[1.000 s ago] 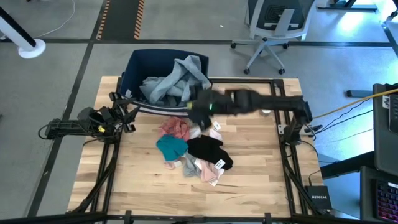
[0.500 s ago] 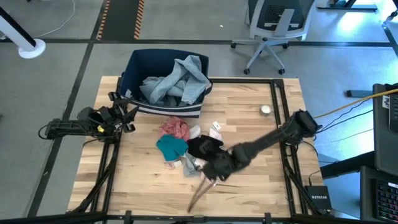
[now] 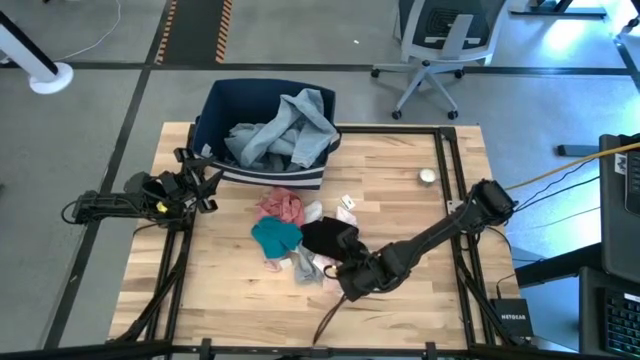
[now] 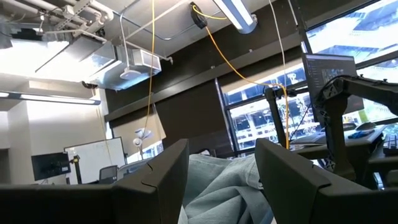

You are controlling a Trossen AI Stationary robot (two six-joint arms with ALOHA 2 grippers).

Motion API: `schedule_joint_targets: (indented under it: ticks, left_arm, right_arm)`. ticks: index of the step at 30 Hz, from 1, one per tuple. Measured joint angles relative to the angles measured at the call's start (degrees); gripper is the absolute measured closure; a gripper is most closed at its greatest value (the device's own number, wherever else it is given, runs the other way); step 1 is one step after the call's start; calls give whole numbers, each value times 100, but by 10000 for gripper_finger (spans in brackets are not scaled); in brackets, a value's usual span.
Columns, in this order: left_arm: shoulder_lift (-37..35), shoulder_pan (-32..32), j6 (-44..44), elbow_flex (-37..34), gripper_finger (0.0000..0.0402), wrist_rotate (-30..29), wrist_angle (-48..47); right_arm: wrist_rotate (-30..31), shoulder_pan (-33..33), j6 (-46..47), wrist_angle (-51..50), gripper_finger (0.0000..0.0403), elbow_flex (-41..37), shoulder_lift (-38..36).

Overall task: Sort clothes
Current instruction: Put the black pants into the blue laundry organizer

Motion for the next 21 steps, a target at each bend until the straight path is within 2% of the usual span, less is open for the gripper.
schedule_joint_targets:
  ticks: [3,13,17,21]
  left_arm:
    - [0,-1,2,0,222,0,0]
    - [1,0,0,0,222,0,-4]
    - [0,0,2,0,222,0,-2]
    - [0,-2,0,0,222,0,16]
  right_arm:
    - [21,-113,-6,2,191,2,35]
    - [-896,-439,428,-250,196,2,316]
    - [-881,-429,429,-303,239,0,333]
    - [-881,-424,407,-336,318,0,333]
